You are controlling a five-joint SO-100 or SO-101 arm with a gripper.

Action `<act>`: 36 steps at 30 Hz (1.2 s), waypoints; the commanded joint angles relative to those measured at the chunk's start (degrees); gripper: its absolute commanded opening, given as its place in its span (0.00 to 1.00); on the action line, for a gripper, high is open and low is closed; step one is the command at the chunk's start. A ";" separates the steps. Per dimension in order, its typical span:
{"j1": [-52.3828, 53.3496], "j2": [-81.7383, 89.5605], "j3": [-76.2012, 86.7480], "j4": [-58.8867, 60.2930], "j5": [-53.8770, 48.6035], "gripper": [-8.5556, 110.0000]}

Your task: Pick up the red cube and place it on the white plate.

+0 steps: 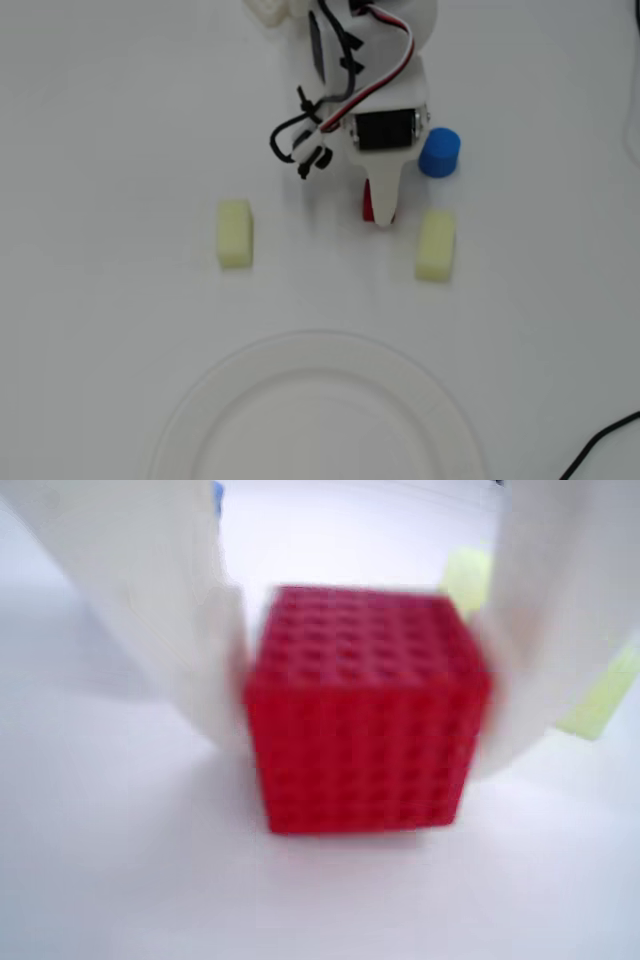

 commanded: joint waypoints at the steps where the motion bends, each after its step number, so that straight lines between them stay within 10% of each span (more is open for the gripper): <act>1: -0.09 0.79 -1.32 -0.62 -0.88 0.07; 9: 1.85 14.68 3.16 -1.85 -2.55 0.07; 21: 6.59 43.95 27.07 -34.63 -14.50 0.07; 36: 9.58 14.77 10.37 -55.63 -18.81 0.07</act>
